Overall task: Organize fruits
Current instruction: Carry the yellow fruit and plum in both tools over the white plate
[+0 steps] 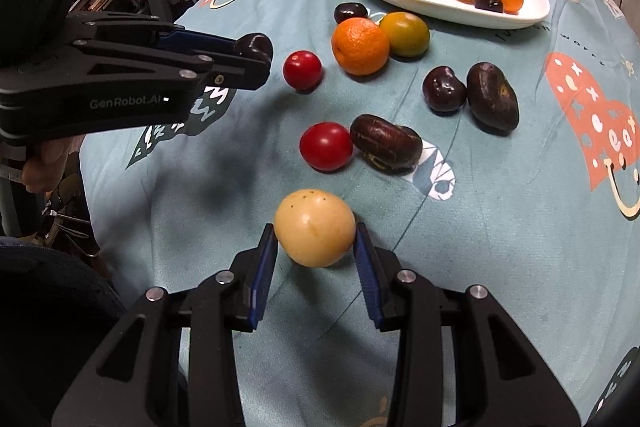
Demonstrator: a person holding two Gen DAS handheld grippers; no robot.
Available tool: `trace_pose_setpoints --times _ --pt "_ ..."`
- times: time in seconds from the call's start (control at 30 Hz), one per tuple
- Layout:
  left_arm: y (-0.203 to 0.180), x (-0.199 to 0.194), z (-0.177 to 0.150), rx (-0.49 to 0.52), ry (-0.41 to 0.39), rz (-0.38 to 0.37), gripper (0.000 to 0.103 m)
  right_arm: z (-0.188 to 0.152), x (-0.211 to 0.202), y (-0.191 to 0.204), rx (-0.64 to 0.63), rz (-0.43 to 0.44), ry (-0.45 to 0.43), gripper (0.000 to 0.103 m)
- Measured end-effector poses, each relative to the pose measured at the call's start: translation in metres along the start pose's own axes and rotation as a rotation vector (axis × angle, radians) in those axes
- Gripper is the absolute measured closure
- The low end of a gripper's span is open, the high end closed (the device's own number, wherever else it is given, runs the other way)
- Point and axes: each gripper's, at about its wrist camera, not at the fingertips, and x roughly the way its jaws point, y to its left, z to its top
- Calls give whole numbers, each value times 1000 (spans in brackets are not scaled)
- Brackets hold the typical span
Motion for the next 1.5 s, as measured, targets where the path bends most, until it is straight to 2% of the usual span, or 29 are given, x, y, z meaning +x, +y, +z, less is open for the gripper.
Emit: trace_pose_setpoints --times 0.63,0.9,1.07,1.33,1.5 --pt "-3 1 7 16 -4 -21 67 4 3 0 3 -7 19 64" --pt "3 -2 24 11 -23 -25 67 22 -7 -4 -3 0 -12 64" --pt "16 -8 46 -10 -62 -29 67 44 -24 -16 0 -31 -75 64" --pt "29 -19 111 -36 -154 -34 67 95 -46 -53 50 -127 -203 64" --pt "29 -10 144 -43 -168 -33 67 122 -50 -80 104 -170 -259 64"
